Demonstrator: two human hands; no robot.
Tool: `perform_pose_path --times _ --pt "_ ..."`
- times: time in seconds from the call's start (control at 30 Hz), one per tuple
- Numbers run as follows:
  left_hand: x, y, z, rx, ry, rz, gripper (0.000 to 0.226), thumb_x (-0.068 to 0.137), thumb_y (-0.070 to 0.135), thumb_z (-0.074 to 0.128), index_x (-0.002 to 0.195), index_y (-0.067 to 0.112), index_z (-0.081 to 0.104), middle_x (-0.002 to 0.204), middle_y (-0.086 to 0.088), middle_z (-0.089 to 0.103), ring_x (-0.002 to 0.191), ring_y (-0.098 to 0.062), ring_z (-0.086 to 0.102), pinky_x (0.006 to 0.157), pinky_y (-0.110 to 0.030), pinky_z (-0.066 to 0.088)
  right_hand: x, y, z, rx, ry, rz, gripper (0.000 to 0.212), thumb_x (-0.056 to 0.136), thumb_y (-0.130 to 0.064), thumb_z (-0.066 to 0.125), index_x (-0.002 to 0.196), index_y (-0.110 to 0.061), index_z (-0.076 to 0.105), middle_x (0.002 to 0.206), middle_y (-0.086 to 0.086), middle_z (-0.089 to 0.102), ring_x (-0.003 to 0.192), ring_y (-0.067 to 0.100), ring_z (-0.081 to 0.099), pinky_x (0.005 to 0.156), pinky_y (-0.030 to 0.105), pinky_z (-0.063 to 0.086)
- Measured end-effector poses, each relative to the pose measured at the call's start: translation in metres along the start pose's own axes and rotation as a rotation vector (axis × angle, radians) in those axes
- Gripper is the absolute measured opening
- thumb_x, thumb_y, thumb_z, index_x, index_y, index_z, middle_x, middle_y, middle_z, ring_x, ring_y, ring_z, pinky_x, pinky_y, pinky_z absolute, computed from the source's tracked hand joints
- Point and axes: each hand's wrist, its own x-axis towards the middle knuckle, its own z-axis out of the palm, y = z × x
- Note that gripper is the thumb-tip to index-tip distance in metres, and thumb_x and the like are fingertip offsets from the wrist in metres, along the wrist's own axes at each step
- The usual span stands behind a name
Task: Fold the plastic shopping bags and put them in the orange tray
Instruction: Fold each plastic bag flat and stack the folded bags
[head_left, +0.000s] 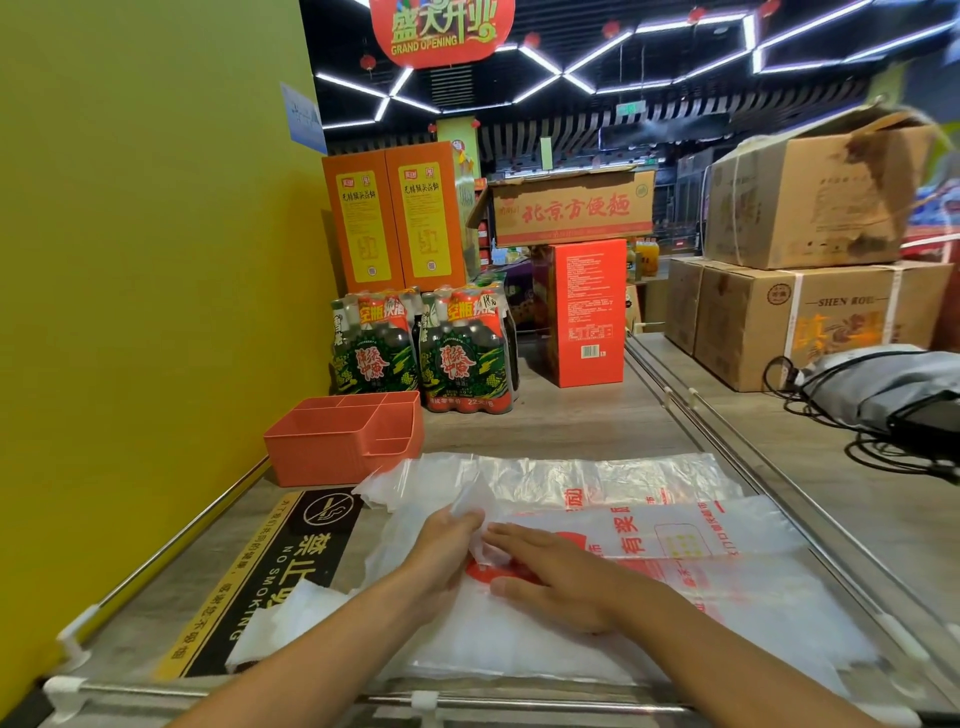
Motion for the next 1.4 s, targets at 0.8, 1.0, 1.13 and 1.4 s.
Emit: perform_pose_path --times 0.8,1.0,1.13,1.4 --pt "0.033 -0.009 0.037 1.234 -0.102 0.398 0.065 0.103 0.047 0.039 0.157 0.014 0.024 0.165 -0.010 0.022 0.153 -0.029 0.017 0.125 -0.043 0.015 -0.036 0.025 -0.024 -0.122 -0.037 0.097 0.064 0.101 -0.065 0.035 0.157 -0.035 0.028 0.165 -0.012 0.021 0.152 0.010 0.018 0.125 0.039 0.016" --pt "0.048 -0.021 0.041 1.406 -0.214 0.286 0.078 0.101 0.065 0.015 0.161 0.020 -0.006 0.167 -0.005 -0.017 0.153 -0.026 -0.019 0.125 -0.047 -0.008 -0.037 0.023 -0.032 -0.049 0.090 0.160 0.049 0.099 -0.053 0.053 0.142 -0.030 0.054 0.143 -0.011 0.057 0.123 0.006 0.056 0.106 0.030 0.046" --pt "0.046 -0.018 0.041 1.308 -0.257 0.253 0.067 0.105 0.055 0.008 0.160 0.020 -0.010 0.165 -0.004 -0.023 0.151 -0.022 -0.025 0.123 -0.047 -0.013 -0.037 0.023 -0.030 -0.107 0.157 0.150 0.052 0.099 -0.053 0.051 0.148 -0.036 0.044 0.151 -0.015 0.047 0.130 0.006 0.050 0.108 0.030 0.043" --pt "0.026 0.000 0.013 0.867 -0.198 0.302 0.055 0.111 0.039 0.013 0.160 0.017 0.008 0.169 -0.002 0.001 0.155 -0.018 -0.001 0.123 -0.033 0.000 -0.030 0.018 -0.012 -0.179 -0.032 0.056 0.064 0.101 -0.067 0.027 0.158 -0.038 0.023 0.166 -0.019 0.014 0.151 0.001 0.007 0.126 0.036 0.009"
